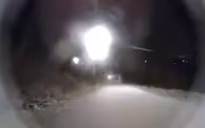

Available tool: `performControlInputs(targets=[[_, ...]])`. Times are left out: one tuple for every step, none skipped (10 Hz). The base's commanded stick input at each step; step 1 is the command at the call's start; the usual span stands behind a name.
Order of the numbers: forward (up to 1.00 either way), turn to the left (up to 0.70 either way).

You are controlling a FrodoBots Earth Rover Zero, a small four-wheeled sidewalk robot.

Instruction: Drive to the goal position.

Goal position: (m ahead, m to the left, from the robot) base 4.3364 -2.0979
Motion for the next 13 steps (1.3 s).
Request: performControlInputs(targets=[[1.0, -0.1], [1.0, -0.08], [1.0, -0.02], [1.0, -0.17], [1.0, -0.39], [1.0, -0.2], [1.0, -0.01], [1.0, 0.0], [1.0, 0.0], [1.0, 0.0], [1.0, -0.09], [1.0, -0.18], [1.0, -0.12]])
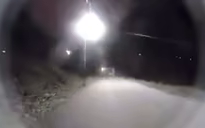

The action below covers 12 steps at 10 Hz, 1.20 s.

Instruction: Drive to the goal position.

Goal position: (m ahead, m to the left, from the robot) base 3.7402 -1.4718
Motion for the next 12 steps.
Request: performControlInputs(targets=[[1.0, -0.07], [1.0, -0.02], [1.0, 0.0], [1.0, 0.0], [1.0, 0.0], [1.0, 0.0], [1.0, 0.06], [1.0, 0.26], [1.0, 0.29], [1.0, 0.23], [1.0, 0.09], [1.0, 0.0]])
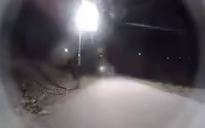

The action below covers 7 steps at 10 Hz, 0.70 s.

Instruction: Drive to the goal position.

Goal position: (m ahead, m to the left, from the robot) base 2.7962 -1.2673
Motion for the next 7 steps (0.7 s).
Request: performControlInputs(targets=[[1.0, 0.0], [1.0, 0.0], [1.0, 0.0], [1.0, 0.0], [1.0, 0.0], [1.0, 0.13], [1.0, 0.37]])
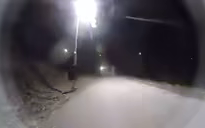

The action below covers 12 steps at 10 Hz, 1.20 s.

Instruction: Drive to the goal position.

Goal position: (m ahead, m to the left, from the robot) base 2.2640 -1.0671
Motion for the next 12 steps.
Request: performControlInputs(targets=[[1.0, 0.19], [1.0, 0.07], [1.0, 0.02], [1.0, 0.07], [1.0, 0.12], [1.0, 0.17], [1.0, 0.22], [1.0, 0.26], [1.0, 0.31], [1.0, 0.27], [0.97, 0.0], [0.54, 0.0]])
